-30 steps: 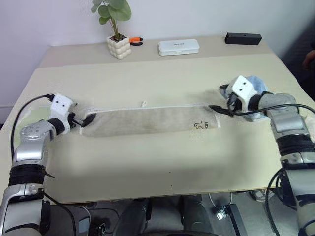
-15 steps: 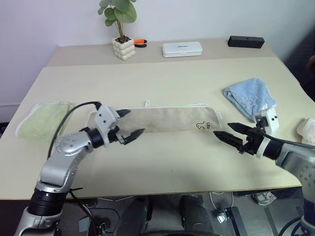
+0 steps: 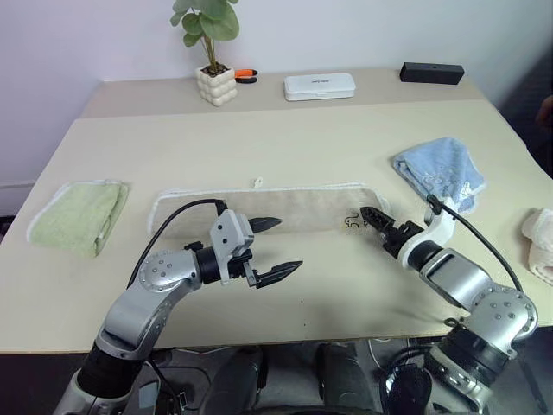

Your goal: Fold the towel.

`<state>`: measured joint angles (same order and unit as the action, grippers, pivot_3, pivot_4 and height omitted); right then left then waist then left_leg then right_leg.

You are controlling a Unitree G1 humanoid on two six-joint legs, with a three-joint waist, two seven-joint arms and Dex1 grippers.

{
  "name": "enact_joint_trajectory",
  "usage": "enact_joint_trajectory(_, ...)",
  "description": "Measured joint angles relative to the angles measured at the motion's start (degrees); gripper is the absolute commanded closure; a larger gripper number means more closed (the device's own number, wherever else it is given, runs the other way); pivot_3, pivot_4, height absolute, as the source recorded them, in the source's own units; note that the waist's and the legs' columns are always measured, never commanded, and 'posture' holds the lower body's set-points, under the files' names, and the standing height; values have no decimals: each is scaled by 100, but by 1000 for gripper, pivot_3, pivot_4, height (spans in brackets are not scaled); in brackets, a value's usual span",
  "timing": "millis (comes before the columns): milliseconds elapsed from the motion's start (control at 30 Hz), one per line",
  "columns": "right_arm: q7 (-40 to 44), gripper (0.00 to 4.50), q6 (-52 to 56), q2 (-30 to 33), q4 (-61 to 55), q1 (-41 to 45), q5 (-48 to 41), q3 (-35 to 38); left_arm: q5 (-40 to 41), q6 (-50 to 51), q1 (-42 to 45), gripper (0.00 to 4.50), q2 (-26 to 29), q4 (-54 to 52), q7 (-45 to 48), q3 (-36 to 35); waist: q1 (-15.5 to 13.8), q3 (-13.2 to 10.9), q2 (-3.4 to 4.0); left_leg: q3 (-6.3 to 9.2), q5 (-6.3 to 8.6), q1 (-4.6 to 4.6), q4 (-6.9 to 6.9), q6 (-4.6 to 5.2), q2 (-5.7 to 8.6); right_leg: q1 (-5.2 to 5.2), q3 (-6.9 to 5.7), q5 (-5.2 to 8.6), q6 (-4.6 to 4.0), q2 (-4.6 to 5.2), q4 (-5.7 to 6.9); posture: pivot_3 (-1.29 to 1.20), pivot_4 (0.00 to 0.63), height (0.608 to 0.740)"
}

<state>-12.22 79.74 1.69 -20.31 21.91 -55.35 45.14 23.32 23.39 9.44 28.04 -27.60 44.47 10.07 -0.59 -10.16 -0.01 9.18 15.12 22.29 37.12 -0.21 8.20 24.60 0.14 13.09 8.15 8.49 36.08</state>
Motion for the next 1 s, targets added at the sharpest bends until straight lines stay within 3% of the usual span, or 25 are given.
enact_joint_trajectory(100, -336, 87, -106, -25, 323, 287, -61, 135, 76, 92, 2, 0, 10, -55, -90, -105, 7, 1, 0, -1, 0, -2, 1, 0, 0, -3, 0, 0, 0, 0, 0, 0, 150, 740)
enact_joint_trajectory(133, -419, 638, -155, -23, 415, 348, -70, 155, 95, 110, 1, 0, 17, -61, -104, -134, 4, 1, 0, -1, 0, -2, 1, 0, 0, -4, 0, 0, 0, 0, 0, 0, 150, 740)
enact_joint_trajectory(167, -488, 895, -205, -13, 501, 387, -72, 152, 98, 123, 2, 0, 30, -70, -117, -150, 2, 1, 0, -1, 0, -2, 1, 1, 0, -4, -1, 0, 0, 0, 0, 0, 150, 740)
enact_joint_trajectory(367, -679, 4094, -449, 32, 822, 391, -88, 106, 109, 253, 25, 0, 35, -135, -209, -157, 34, 0, 3, -2, 0, -2, -3, 1, 0, -1, 0, 0, 0, 0, 0, 0, 150, 740)
enact_joint_trajectory(400, -696, 4432, -479, 46, 828, 391, -116, 83, 110, 258, 40, 0, 21, -140, -222, -158, 36, 0, 4, -2, 0, -2, -3, 1, 0, -1, 0, 0, 0, 0, 0, 0, 150, 740)
enact_joint_trajectory(600, -680, 4432, -528, 552, 796, 312, -358, 34, 111, 263, 71, 0, 0, -126, -225, -161, -1, -1, 7, -2, 0, 0, -3, 2, 2, -3, 0, 1, 1, 1, -3, 0, 150, 740)
enact_joint_trajectory(800, 166, 4432, -379, 2389, 435, -137, -680, -61, 109, 235, 58, 0, 15, -34, -166, -196, 3, -5, 13, -10, 4, 3, -2, 9, 0, -3, -2, 3, 5, 4, -7, 0, 150, 740)
enact_joint_trajectory(933, 1198, 4432, -517, 3595, -227, -149, -601, -987, 99, 199, 72, 0, -11, 75, -97, -181, 80, -6, 16, -24, 5, 0, -4, 10, -14, -3, -2, 4, 6, -3, -9, 0, 150, 740)
enact_joint_trajectory(1000, 1678, 4432, -686, 3846, -609, -98, -520, -1620, 94, 191, 135, 0, -48, 115, -80, -163, 105, -7, 7, -23, 5, 2, -2, 10, -16, -4, -4, 4, 6, -4, -11, 0, 150, 740)
